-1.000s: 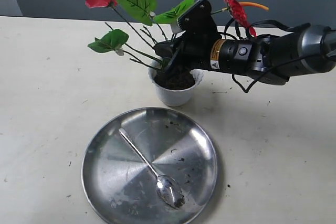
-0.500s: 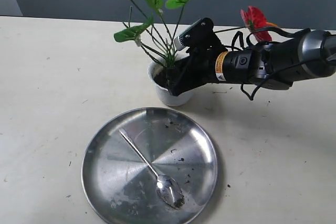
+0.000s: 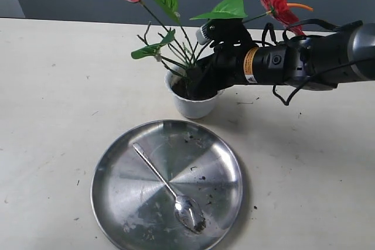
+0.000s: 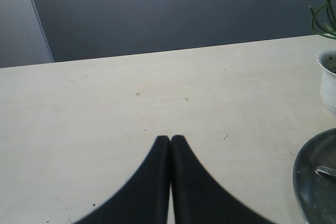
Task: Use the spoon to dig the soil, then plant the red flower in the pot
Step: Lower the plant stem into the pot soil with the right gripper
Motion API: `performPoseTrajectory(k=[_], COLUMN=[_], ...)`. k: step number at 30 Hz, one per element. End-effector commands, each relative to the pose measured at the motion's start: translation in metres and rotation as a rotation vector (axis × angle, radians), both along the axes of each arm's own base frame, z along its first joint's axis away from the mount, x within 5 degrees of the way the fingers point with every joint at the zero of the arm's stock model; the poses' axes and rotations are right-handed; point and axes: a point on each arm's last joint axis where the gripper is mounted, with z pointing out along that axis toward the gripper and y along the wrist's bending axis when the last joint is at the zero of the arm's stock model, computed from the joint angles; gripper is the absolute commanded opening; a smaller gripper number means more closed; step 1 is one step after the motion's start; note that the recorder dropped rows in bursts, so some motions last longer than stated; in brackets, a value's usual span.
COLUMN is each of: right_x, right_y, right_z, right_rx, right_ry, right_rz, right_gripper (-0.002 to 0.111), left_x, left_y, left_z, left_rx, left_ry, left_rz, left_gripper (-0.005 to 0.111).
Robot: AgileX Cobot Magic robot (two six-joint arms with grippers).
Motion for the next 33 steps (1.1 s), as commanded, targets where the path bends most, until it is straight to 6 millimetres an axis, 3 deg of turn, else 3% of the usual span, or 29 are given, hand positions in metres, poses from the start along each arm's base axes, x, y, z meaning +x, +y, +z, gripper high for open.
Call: performPoseTrajectory(k=[1,26,33], right_x=[-0.001,-0.015,-0.017], right_y=[-0.003,-0.007,-0.005], right_z=[0.001,-0.009,-0.004], right_rx=[-0.005,-0.085,-0.031], right_ry=[0.033,0.228,0.278], right_rz=[-0.026,-0.002,-0.022], right_gripper=[0.031,0.031,0.031], left_x=[0.000,0.000,0.000], left_y=[0.000,0.000,0.000], left_z=[0.002,0.002,0.002], left_rx=[-0.006,-0.006,-0.006], left_ry=[-0.017,-0.017,-0.017], left_rz=[-0.006,-0.006,-0.006], left_gripper=[0.001,0.001,0.001])
